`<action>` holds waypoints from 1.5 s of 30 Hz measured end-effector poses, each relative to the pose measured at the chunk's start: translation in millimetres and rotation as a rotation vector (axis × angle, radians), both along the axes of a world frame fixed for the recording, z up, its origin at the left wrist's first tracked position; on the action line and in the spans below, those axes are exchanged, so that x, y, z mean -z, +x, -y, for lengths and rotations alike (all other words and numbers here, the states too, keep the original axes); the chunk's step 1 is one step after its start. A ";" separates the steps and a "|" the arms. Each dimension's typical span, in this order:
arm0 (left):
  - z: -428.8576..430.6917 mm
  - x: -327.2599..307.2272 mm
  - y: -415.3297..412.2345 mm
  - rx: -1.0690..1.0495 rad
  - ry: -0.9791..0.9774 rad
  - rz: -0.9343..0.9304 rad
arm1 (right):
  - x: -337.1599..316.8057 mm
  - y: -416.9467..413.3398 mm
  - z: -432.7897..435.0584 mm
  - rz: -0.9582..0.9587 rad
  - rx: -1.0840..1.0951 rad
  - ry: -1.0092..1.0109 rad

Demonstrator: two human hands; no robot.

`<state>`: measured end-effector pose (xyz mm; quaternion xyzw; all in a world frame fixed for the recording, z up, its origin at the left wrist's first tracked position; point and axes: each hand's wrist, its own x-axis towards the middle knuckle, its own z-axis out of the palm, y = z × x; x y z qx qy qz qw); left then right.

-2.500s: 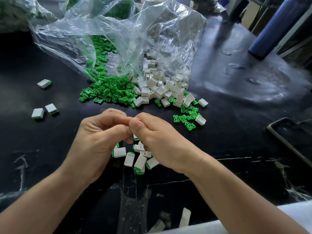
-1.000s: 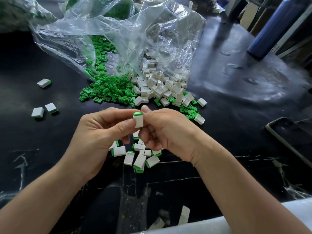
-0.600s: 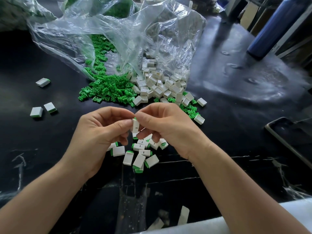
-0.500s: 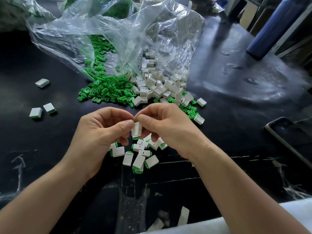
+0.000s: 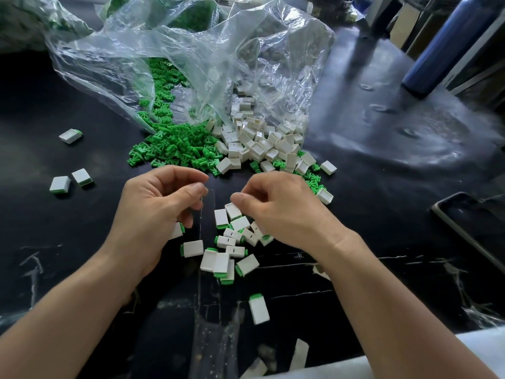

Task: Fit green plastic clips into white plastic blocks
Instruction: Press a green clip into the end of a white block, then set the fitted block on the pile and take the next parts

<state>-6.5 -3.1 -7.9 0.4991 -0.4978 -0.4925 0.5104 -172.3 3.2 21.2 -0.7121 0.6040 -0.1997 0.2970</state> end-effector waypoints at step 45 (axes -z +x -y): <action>59.8 10.7 -3.7 0.125 -0.082 1.099 | 25.8 -10.3 28.3 -0.476 0.174 -0.197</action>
